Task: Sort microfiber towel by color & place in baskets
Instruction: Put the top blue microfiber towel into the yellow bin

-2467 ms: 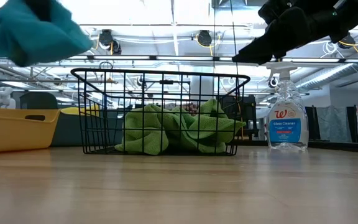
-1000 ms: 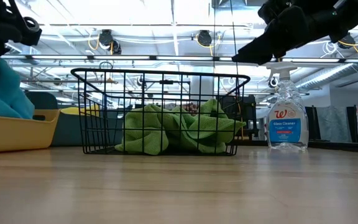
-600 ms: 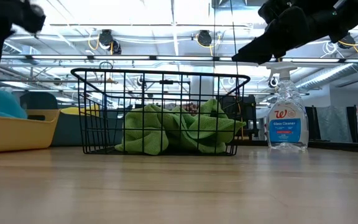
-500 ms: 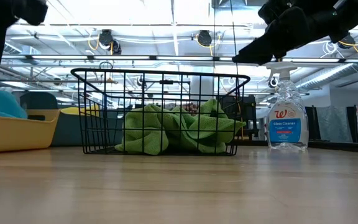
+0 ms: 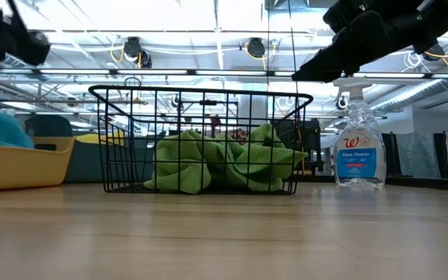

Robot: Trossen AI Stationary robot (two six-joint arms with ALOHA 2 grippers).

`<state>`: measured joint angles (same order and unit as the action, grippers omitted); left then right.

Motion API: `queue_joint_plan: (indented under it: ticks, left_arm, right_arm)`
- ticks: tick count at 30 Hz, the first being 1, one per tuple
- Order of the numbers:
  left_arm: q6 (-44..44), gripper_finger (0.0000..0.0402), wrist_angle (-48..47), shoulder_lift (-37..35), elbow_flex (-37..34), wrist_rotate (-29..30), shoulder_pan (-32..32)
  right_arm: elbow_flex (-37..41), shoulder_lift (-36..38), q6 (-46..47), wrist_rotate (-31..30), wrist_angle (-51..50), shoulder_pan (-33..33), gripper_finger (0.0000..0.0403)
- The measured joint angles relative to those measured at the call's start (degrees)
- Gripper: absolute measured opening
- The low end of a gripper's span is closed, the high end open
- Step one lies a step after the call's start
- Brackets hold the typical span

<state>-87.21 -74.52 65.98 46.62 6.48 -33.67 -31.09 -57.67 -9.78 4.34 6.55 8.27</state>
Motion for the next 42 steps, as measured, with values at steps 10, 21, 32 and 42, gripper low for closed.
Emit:
queue_joint_plan:
  ticks: [10, 21, 32, 42]
  left_arm:
    - [-1.01, 0.0013, 14.50, 0.05, -12.93, 1.63, 2.81]
    - [10.72, 0.0013, 14.07, -0.97, -8.17, 5.26, 6.41]
    - [37.45, 0.0013, 10.80, -1.03, -7.38, 5.98, 9.36]
    - [41.09, 0.0013, 21.51, -0.83, -15.96, 4.92, 10.45]
  right_arm:
    - [0.00, 0.00, 0.06, -0.03, 0.06, -0.01, 0.0279]
    - [0.00, 0.00, 0.28, -0.06, 1.02, -0.01, 0.0279]
    - [0.00, 0.00, 0.20, -0.04, 1.81, 0.00, 0.0279]
    - [0.00, 0.00, 0.13, -0.04, 1.57, 0.00, 0.0279]
